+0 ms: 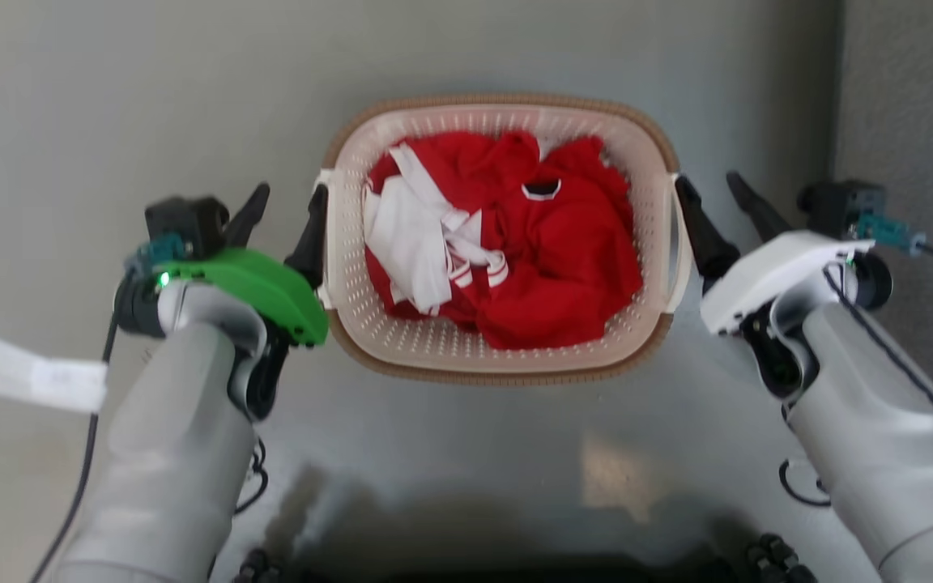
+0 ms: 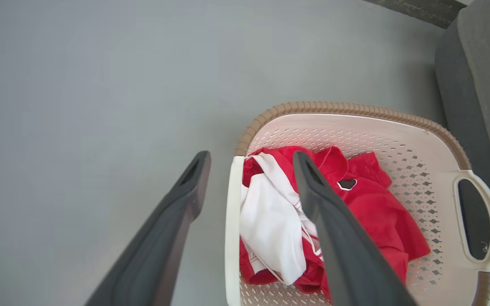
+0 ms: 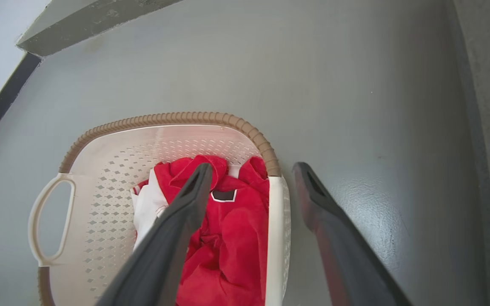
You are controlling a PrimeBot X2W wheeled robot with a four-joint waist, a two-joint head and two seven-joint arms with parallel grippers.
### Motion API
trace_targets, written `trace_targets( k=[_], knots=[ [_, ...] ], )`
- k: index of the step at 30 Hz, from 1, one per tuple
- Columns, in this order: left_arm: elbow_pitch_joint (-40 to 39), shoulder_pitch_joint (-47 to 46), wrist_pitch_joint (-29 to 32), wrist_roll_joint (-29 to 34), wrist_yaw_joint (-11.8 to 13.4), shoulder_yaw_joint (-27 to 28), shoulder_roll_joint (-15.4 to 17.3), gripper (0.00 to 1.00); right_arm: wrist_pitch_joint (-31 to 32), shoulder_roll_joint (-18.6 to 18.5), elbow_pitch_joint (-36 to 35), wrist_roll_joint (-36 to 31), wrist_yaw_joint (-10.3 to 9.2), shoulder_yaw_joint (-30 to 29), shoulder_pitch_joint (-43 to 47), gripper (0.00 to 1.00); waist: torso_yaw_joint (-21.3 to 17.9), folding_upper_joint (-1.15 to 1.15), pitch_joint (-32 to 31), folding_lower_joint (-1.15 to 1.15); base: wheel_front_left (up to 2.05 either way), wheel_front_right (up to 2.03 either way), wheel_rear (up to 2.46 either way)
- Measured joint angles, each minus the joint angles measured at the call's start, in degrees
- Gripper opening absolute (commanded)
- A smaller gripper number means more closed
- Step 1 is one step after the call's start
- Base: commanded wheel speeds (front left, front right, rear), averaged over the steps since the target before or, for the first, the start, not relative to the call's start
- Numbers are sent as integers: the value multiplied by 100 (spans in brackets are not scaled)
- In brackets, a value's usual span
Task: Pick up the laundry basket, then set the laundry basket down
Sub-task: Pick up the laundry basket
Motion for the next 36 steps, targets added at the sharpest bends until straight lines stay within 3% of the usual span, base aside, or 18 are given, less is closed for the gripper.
trace_targets(
  k=[12, 20, 21, 22, 23, 24, 25, 26, 27, 36],
  knots=[
    [582, -725, 425, -614, -2, -590, -31, 100, 132, -81, 300, 131, 0, 449, -569, 100, -39, 0, 885, 0, 0, 0, 0],
    [826, -828, 636, -1006, -2, -902, -31, 100, 89, -108, 492, 293, 0, 627, -728, 100, -48, 0, 1120, 0, 0, 0, 0],
    [858, -854, 641, -1033, -2, -918, -33, 96, 76, -108, 506, 332, 0, 649, -758, 100, -45, 0, 1126, 0, 0, 0, 0],
    [893, -881, 657, -1056, -2, -933, -33, 84, 74, -111, 525, 367, 0, 675, -786, 100, -42, 0, 1129, 0, 0, 0, 0],
    [922, -904, 681, -1087, -2, -951, -32, 69, 74, -112, 539, 398, 0, 699, -808, 87, -39, 0, 1133, 0, 0, 0, 0],
    [946, -921, 699, -1112, -2, -975, -32, 43, 74, -114, 557, 424, 0, 723, -822, 57, -36, 0, 1136, 0, 0, 0, 0],
    [965, -935, 709, -1160, -2, -1001, -32, 28, 73, -115, 576, 446, 0, 747, -829, 37, -34, 0, 1139, 0, 0, 0, 0],
    [984, -945, 710, -1235, -1, -1028, -27, 0, 69, -118, 594, 471, 0, 773, -834, 18, -31, 0, 1142, 0, 0, 0, 0],
    [994, -951, 714, -1289, -1, -1055, -22, 0, 65, -120, 612, 476, 0, 800, -838, 0, -28, 0, 1145, 0, 0, 0, 0],
    [1178, -1009, 630, -1425, 0, -1291, -33, 0, -29, -121, 804, 658, -22, 1035, -937, 0, -13, 0, 1039, 0, 0, 0, 0]
  ],
)
